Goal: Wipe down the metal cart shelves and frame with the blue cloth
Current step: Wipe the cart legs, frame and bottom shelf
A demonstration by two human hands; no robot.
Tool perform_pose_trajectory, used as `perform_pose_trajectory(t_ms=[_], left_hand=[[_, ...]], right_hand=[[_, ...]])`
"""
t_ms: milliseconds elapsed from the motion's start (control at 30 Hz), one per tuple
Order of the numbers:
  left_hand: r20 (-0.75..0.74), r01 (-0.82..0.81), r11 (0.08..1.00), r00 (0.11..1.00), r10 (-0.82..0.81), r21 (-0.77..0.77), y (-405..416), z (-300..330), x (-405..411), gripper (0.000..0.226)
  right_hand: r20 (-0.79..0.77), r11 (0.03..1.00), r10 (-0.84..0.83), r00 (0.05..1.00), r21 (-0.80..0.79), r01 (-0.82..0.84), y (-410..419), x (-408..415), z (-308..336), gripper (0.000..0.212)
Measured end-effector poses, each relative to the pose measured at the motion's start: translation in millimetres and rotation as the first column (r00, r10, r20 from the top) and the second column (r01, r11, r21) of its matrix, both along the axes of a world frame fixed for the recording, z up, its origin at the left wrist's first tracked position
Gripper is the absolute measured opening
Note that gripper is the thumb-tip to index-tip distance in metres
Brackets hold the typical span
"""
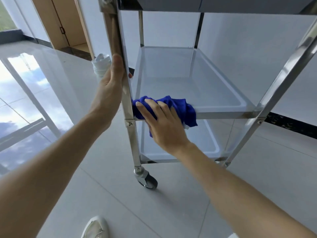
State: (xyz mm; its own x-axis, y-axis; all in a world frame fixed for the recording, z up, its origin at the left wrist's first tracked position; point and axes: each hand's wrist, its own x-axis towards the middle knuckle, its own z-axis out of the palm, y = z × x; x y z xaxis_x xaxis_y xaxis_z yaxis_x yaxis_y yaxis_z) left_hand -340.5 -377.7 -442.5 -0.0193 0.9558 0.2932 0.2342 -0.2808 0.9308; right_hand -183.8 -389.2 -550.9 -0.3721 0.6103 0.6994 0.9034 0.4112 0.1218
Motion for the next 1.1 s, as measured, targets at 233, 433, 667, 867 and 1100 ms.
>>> perform_pose_trajectory(t_ms=[233, 433, 667, 867, 1100], left_hand=[[-0.059, 0.074, 0.997, 0.996, -0.073, 0.015, -3, 5, -2, 0.054], [-0.039, 0.081, 0.994, 0.996, -0.084, -0.073, -4, 8, 8, 0.071], [-0.036, 0.062, 0.996, 0.997, -0.064, -0.057, 2, 4, 11, 0.068], [0.008, 0.14, 0.99, 0.99, -0.14, -0.034, 8, 2, -3, 0.059], [-0.001, 0.127, 0.992, 0.992, -0.127, -0.002, 14, 0, -1, 0.058]], right_hand=[[0.182, 0.981, -0.146, 0.972, 0.152, 0.119, -6, 135, -12, 0.053], [0.034, 0.97, -0.24, 0.97, 0.035, 0.239, -20, 187, -11, 0.043], [0.092, 0.988, -0.128, 0.988, 0.097, 0.119, 2, 46, -10, 0.044], [0.222, 0.988, -0.056, 0.973, 0.15, 0.023, 12, 66, -5, 0.052], [0.203, 0.979, -0.204, 0.958, 0.073, 0.193, -13, 209, 1, 0.052]])
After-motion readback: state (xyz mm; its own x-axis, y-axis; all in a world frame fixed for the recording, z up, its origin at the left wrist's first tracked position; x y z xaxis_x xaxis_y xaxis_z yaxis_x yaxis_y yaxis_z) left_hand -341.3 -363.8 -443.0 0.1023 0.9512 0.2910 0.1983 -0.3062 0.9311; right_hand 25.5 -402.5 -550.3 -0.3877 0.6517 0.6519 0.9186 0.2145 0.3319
